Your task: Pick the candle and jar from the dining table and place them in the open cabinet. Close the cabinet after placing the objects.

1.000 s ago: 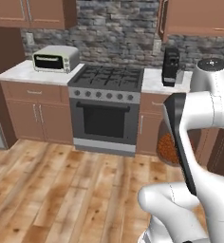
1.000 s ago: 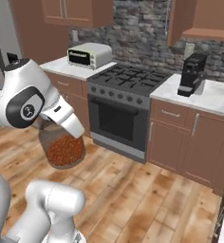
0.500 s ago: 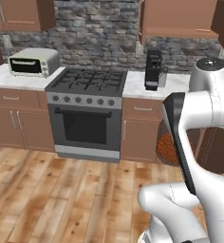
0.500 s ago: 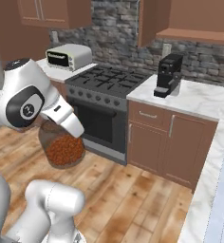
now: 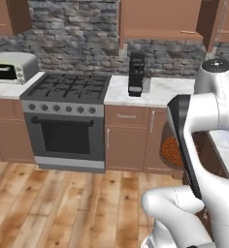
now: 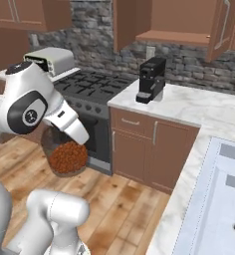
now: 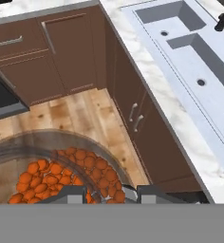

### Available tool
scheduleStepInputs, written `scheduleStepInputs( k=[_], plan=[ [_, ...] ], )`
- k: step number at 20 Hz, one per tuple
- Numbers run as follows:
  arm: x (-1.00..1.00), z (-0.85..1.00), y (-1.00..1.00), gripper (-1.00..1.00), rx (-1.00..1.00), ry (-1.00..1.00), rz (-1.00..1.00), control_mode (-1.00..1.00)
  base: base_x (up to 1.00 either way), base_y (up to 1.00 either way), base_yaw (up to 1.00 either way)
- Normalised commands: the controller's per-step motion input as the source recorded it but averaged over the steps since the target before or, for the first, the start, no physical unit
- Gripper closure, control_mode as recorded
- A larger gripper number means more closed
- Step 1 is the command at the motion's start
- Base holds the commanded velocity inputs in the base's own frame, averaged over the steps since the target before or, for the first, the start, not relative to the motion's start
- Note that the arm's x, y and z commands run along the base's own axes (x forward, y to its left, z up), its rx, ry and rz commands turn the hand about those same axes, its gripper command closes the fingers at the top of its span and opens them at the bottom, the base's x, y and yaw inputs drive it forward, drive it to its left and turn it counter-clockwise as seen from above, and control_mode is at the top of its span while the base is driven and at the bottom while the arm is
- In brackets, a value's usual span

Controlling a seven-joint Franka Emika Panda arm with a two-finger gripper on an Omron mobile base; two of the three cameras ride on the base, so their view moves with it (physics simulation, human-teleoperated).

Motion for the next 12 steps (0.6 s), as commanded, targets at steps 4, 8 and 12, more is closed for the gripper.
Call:
scheduleStepInputs(
  k=[4, 8, 12],
  plan=[
    [0.00, 0.00, 0.00, 1.00, 0.00, 0.00, 0.00, 1.00, 0.40, -0.56, -0.10],
    [0.00, 0.00, 0.00, 1.00, 0.00, 0.00, 0.00, 1.00, 0.46, -0.49, -0.10],
    [0.00, 0.00, 0.00, 1.00, 0.00, 0.00, 0.00, 1.00, 0.49, -0.43, -0.11]
  ],
)
